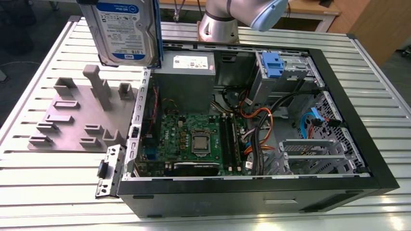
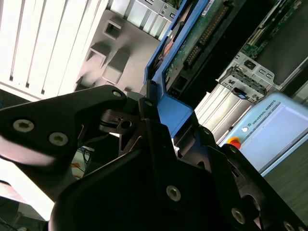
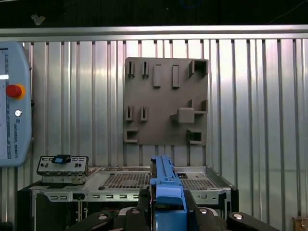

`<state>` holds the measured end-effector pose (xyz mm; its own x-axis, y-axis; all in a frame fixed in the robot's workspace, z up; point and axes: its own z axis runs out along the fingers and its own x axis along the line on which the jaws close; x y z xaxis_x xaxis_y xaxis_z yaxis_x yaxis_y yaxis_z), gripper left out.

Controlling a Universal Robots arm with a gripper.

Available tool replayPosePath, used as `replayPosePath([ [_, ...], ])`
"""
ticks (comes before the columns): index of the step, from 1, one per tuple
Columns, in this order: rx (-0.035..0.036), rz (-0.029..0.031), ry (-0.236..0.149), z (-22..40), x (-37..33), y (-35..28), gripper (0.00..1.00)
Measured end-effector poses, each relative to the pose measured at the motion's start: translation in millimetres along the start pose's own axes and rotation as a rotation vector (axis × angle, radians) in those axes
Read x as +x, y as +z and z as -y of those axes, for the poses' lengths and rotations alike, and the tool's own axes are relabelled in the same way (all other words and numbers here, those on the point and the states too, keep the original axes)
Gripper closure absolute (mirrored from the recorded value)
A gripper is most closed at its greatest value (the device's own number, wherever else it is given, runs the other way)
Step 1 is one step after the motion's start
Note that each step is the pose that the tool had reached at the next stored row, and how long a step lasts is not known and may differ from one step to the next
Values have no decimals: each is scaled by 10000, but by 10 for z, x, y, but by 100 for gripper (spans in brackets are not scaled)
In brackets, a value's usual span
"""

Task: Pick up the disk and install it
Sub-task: 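Pick up the disk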

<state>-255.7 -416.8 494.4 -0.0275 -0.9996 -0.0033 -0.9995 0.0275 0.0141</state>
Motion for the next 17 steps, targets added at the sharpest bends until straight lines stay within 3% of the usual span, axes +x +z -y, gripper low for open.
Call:
replayPosePath([
  [17,0,0,0,93,-3,-1,64],
])
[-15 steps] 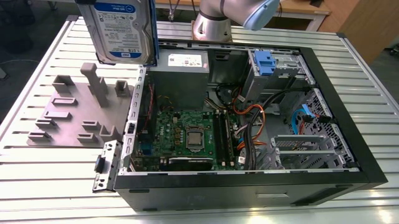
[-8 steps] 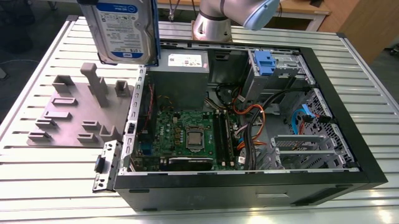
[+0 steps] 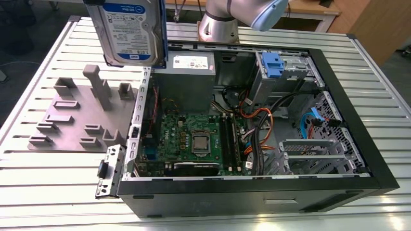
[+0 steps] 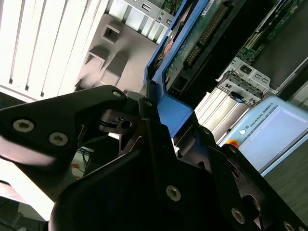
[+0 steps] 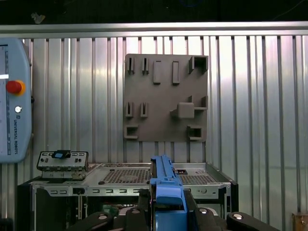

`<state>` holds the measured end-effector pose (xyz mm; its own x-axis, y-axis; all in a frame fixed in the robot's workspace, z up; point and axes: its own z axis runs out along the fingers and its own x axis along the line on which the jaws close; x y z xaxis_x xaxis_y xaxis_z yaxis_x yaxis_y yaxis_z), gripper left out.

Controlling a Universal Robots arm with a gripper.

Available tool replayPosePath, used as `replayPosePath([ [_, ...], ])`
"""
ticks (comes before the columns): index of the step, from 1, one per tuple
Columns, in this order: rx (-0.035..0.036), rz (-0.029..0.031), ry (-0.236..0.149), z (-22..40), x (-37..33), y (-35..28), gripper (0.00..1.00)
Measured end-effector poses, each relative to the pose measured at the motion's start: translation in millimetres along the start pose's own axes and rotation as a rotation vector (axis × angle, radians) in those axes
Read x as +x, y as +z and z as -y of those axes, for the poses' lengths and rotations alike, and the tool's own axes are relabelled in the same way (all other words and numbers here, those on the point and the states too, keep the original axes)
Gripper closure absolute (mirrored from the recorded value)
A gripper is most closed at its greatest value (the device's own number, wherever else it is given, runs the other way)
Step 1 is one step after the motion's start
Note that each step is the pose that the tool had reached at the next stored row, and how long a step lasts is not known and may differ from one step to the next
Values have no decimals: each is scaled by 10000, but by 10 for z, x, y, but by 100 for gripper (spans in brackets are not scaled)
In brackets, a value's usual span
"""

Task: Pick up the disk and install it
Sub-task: 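Pick up the disk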

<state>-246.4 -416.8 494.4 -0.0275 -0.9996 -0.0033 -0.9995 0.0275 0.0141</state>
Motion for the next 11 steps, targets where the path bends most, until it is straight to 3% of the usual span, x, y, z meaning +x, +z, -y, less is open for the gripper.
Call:
replayPosePath([
  [5,1,1,0,54,9,0,64],
  [11,1,0,0,81,97,-1,64],
])
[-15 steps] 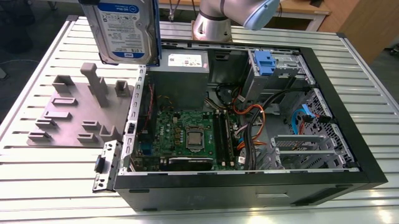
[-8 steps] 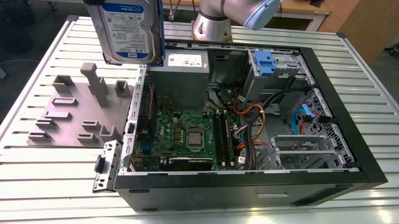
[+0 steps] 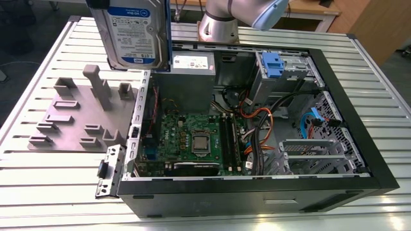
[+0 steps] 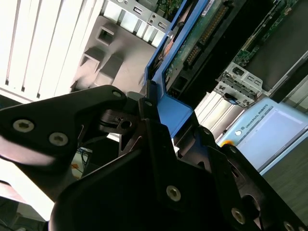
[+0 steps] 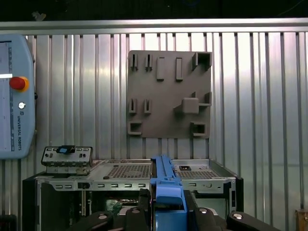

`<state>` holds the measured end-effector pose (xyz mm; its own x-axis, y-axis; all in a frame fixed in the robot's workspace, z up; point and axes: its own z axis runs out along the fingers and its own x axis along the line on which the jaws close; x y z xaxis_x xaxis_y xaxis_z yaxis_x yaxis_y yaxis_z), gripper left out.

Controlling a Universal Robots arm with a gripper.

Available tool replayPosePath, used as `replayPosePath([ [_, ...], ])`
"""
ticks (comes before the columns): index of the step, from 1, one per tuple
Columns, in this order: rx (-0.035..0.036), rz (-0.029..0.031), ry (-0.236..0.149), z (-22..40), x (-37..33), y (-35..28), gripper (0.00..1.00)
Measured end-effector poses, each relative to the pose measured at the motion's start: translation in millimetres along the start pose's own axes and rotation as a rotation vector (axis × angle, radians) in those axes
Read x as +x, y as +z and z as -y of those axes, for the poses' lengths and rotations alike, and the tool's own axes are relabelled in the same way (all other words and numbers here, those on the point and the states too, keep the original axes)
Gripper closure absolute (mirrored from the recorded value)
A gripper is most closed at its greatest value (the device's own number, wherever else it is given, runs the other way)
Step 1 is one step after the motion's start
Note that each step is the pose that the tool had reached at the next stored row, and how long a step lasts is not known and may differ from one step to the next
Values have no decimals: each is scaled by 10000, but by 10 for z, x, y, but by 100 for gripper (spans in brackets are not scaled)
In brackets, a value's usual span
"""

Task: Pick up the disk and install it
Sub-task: 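Pick up the disk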

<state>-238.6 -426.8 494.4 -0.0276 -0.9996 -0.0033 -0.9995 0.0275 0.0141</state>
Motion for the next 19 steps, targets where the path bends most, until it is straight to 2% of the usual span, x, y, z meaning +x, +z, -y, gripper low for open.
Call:
replayPosePath([
  [4,0,1,0,18,41,0,64],
  [13,-1,-1,0,104,40,-2,64],
  [19,0,-1,0,136,39,-2,64],
])
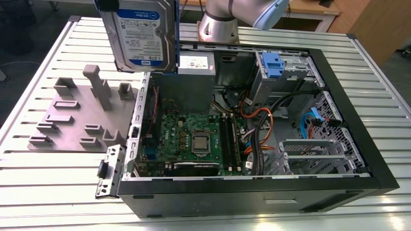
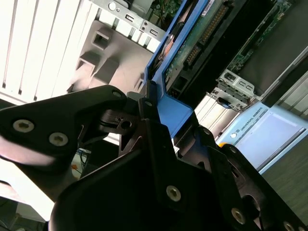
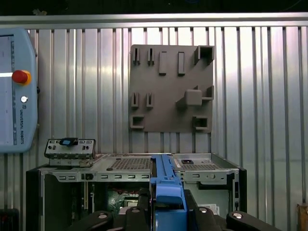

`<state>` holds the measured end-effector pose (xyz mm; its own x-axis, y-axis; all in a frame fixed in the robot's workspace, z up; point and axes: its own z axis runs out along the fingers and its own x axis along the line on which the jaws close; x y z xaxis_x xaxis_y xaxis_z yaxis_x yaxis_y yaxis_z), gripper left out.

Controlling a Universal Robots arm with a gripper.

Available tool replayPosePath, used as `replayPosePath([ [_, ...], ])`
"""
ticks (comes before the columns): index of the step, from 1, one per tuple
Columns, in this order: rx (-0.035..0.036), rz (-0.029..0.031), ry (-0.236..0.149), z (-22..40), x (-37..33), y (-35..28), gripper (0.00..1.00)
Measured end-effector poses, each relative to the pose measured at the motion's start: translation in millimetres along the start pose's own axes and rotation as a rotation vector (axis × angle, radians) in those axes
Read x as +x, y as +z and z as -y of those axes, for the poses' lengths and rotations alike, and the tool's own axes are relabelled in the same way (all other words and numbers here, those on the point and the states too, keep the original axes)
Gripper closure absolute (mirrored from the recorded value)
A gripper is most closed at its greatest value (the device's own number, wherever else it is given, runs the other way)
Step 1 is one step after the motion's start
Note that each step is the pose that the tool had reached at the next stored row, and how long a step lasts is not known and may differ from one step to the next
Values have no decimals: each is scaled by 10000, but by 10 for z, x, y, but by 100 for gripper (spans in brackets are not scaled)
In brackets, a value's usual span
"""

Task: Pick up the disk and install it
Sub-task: 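Pick up the disk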

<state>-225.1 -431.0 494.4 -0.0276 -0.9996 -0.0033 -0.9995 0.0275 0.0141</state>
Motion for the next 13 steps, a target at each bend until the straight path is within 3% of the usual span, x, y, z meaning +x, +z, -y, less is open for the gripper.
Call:
replayPosePath([
  [13,0,-1,-1,25,-1,-1,64],
])
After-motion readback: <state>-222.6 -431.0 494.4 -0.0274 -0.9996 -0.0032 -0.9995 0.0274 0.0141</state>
